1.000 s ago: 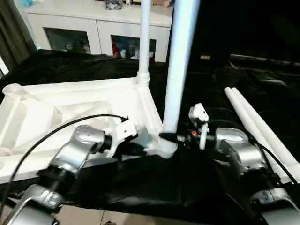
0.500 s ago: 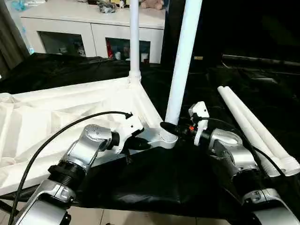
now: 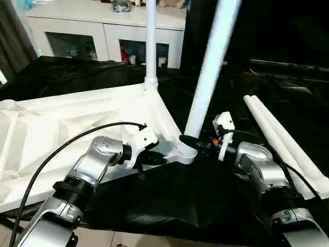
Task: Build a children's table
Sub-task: Insert table leg to table base
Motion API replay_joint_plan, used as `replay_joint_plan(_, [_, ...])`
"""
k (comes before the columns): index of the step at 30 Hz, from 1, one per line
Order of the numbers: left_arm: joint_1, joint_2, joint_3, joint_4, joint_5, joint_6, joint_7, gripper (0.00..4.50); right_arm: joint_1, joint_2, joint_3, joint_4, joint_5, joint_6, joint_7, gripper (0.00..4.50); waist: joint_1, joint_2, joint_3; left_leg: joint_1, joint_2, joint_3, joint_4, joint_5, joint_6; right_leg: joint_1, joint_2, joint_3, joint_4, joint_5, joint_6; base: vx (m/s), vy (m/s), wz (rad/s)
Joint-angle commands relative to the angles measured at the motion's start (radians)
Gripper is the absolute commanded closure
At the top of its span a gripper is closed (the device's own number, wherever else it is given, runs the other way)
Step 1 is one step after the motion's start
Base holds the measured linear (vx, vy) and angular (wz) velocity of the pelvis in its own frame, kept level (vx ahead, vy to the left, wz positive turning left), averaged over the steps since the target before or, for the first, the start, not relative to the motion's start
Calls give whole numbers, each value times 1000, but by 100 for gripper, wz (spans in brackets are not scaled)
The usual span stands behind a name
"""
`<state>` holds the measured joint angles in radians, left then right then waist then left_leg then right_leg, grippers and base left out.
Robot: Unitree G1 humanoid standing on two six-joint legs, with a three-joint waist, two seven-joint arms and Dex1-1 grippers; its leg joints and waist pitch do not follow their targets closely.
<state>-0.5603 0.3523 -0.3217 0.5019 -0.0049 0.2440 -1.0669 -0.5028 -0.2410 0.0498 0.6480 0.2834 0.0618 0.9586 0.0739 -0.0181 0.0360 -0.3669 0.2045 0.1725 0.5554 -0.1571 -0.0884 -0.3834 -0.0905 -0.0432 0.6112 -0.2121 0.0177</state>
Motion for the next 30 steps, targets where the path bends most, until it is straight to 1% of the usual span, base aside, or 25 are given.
replay_joint_plan(1, [-40,-11,74,-26,-58,-56,12,450,61,-10,-11,95,-27,64,-56,259,-1,-1,-43,11,22,-1,-68,-354,12,17,-43,31,-97,-332,-180,0,0,0])
replay_joint_plan(4, [-40,-12,75,-26,-58,-57,12,450,73,-8,-16,85,-20,66,-56,259,2,0,-44,10,22,0,-68,-341,13,20,-42,31,-94,-303,-187,0,0,0])
replay_joint_plan(5, [-40,-12,75,-28,-58,-56,11,450,80,-7,-14,81,-20,66,-54,259,3,4,-44,11,22,0,-69,-339,12,20,-42,31,-93,-299,-188,0,0,0])
replay_joint_plan(6, [-40,-12,75,-29,-58,-56,11,450,85,-7,-12,79,-20,66,-52,259,3,4,-44,11,22,1,-68,-340,12,20,-42,31,-94,-297,-188,0,0,0])
replay_joint_plan(7, [-39,-11,75,-30,-58,-56,9,450,90,-6,-10,77,-21,66,-51,259,3,2,-44,10,21,1,-68,-339,12,22,-41,31,-94,-300,-186,0,0,0])
replay_joint_plan(9, [-40,-6,74,-28,-57,-61,6,450,106,-4,0,68,-29,59,-48,259,6,6,-42,11,21,0,-69,-346,10,20,-43,31,-96,-318,-183,0,0,0])
replay_joint_plan(12, [-40,-3,72,-29,-56,-61,4,450,117,-2,4,54,-31,61,-44,259,8,5,-42,12,22,-1,-70,-354,5,20,-43,31,-98,-341,-174,0,0,0])
replay_joint_plan(13, [-41,2,69,-30,-55,-61,-1,450,129,-5,22,42,-45,57,-35,259,8,5,-42,12,22,-1,-70,-352,5,19,-43,31,-98,-339,-173,0,0,0])
replay_joint_plan(17, [-41,7,65,-31,-51,-63,-6,450,135,-9,44,38,-65,48,-30,259,9,6,-43,11,22,-1,-71,-345,5,21,-42,32,-96,-315,-176,0,0,0])
replay_joint_plan(18, [-40,12,59,-35,-44,-66,-11,450,133,-12,65,38,-85,38,-26,259,10,5,-42,11,22,0,-71,-342,6,20,-43,31,-96,-313,-177,0,0,0])
replay_joint_plan(19, [-40,12,59,-35,-44,-66,-11,450,132,-12,66,38,-85,38,-25,259,10,5,-42,10,22,0,-71,-341,6,21,-42,31,-96,-315,-176,0,0,0])
replay_joint_plan(20, [-38,14,54,-41,-41,-65,-17,450,114,-16,86,47,-105,35,-17,259,11,6,-42,11,22,0,-71,-344,6,20,-43,31,-97,-322,-175,0,0,0])
replay_joint_plan(21, [-35,16,53,-46,-41,-63,-21,450,104,-18,96,54,-115,34,-14,259,9,2,-41,10,22,0,-71,-348,5,21,-42,30,-98,-335,-171,0,0,0])
replay_joint_plan(22, [-34,16,51,-48,-41,-63,-23,450,100,-18,99,56,-118,34,-12,259,10,5,-41,11,22,-1,-71,-350,3,19,-43,30,-97,-342,-171,0,0,0])
replay_joint_plan(24, [-28,21,46,-55,-40,-64,-33,450,86,-23,119,70,-140,27,-5,259,7,6,-40,10,23,-2,-73,-357,-2,20,-43,30,-98,-353,-167,0,0,0])
replay_joint_plan(25, [-23,23,42,-59,-39,-65,-38,450,74,-27,139,83,-159,23,4,259,3,5,-40,11,23,-2,-73,-369,-7,18,-41,30,-98,-355,-166,0,0,0])
replay_joint_plan(28, [-22,22,42,-58,-38,-66,-40,450,68,-27,150,89,-164,31,11,259,0,5,-40,13,23,-2,-73,-376,-8,17,-41,32,-98,-350,-172,0,0,0])
replay_joint_plan(29, [-23,21,41,-57,-38,-66,-40,450,66,-29,159,93,-169,31,19,259,0,5,-40,13,23,-1,-72,-377,-8,16,-42,32,-99,-348,-173,0,0,0])
replay_joint_plan(30, [-23,21,41,-57,-38,-66,-40,450,66,-29,159,93,-169,31,19,259,-1,-1,-40,12,23,-1,-72,-376,-5,17,-41,32,-99,-347,-172,0,0,0])
